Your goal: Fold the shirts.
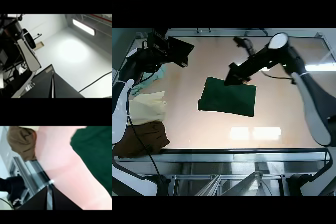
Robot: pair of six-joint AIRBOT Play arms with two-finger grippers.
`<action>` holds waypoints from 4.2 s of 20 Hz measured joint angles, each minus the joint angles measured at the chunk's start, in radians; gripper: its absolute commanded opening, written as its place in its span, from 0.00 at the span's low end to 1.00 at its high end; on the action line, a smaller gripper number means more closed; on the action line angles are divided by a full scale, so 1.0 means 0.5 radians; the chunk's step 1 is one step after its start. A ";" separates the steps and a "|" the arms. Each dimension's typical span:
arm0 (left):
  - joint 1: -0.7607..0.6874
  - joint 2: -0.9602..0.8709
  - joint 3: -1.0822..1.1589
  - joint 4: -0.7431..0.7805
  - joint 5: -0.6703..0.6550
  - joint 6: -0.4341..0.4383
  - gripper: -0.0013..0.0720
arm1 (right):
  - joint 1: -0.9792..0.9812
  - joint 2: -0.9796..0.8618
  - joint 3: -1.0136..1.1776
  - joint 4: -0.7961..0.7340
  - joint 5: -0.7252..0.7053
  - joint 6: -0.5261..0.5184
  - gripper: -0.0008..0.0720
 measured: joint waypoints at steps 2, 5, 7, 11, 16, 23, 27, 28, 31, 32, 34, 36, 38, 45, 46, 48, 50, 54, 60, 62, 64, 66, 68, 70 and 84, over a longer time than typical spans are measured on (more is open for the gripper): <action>0.001 0.002 -0.024 -0.001 -0.022 0.008 0.04 | -0.105 0.126 -0.050 -0.285 0.072 0.122 0.21; 0.001 0.002 -0.040 -0.003 -0.027 0.031 0.04 | -0.221 0.216 -0.154 -0.828 0.108 0.402 0.97; 0.001 0.002 -0.044 -0.002 -0.031 0.040 0.04 | -0.276 0.201 -0.215 -1.078 0.112 0.607 0.97; 0.001 0.002 -0.048 -0.002 -0.037 0.068 0.04 | -0.327 0.007 -0.270 -1.183 0.098 0.802 0.52; 0.001 0.002 -0.048 -0.002 -0.041 0.091 0.04 | -0.358 -0.168 -0.285 -1.046 0.246 0.775 0.04; 0.001 0.002 -0.048 0.001 -0.047 0.134 0.04 | -0.510 0.227 -0.647 -1.173 0.230 0.613 0.03; 0.001 0.002 -0.048 0.001 -0.048 0.140 0.04 | -0.646 0.801 -1.629 -0.919 -0.464 0.300 0.50; 0.001 0.002 -0.048 0.001 -0.048 0.140 0.04 | -0.682 0.899 -1.848 -0.768 -0.660 0.152 0.84; 0.001 0.002 -0.048 0.002 -0.049 0.140 0.04 | -0.747 0.982 -2.184 -0.386 -1.032 -0.178 0.87; 0.001 0.002 -0.048 0.002 -0.049 0.139 0.04 | -0.755 0.956 -2.220 -0.282 -1.101 -0.259 0.87; 0.001 0.002 -0.048 0.001 -0.048 0.139 0.04 | -0.756 0.864 -2.222 -0.110 -1.198 -0.372 0.87; 0.001 0.002 -0.048 0.001 -0.047 0.137 0.04 | -0.736 0.748 -2.177 0.002 -1.247 -0.436 0.87; 0.001 0.002 -0.048 0.000 -0.043 0.132 0.04 | -0.692 0.626 -2.100 0.087 -1.261 -0.469 0.87; 0.001 0.002 -0.048 -0.001 -0.027 0.132 0.04 | -0.474 0.216 -1.744 0.388 -1.281 -0.422 0.70; 0.001 0.002 -0.048 -0.001 -0.025 0.133 0.04 | -0.437 0.157 -1.685 0.410 -1.279 -0.376 0.70; 0.001 0.002 -0.048 -0.001 -0.024 0.133 0.04 | -0.372 0.072 -1.577 0.426 -1.273 -0.323 0.32; 0.001 0.002 -0.048 -0.001 -0.018 0.133 0.04 | -0.327 0.016 -1.492 0.414 -1.256 -0.284 0.04; 0.001 0.002 -0.048 0.000 -0.013 0.133 0.04 | -0.327 0.079 -1.382 0.420 -1.131 -0.304 0.03; 0.001 0.002 -0.049 0.000 -0.027 0.133 0.04 | -0.825 0.618 -1.303 0.430 -0.961 -0.262 0.04; 0.001 0.002 -0.049 0.001 -0.031 0.133 0.04 | -1.147 0.797 -1.225 0.407 -0.943 -0.130 0.04; 0.001 0.002 -0.049 0.001 -0.034 0.134 0.04 | -1.487 0.919 -1.128 0.310 -0.854 0.040 0.04; 0.001 0.002 -0.049 0.005 -0.037 0.134 0.04 | -1.822 0.997 -1.031 0.170 -0.717 0.211 0.04; 0.001 0.002 -0.049 0.008 -0.040 0.134 0.04 | -2.137 1.059 -0.964 -0.031 -0.556 0.360 0.04; 0.001 0.002 -0.049 0.018 -0.041 0.134 0.04 | -2.411 1.115 -0.930 -0.285 -0.381 0.486 0.04; 0.000 0.002 -0.049 0.018 -0.048 0.138 0.04 | -3.040 1.073 -0.906 -1.436 0.249 0.612 0.66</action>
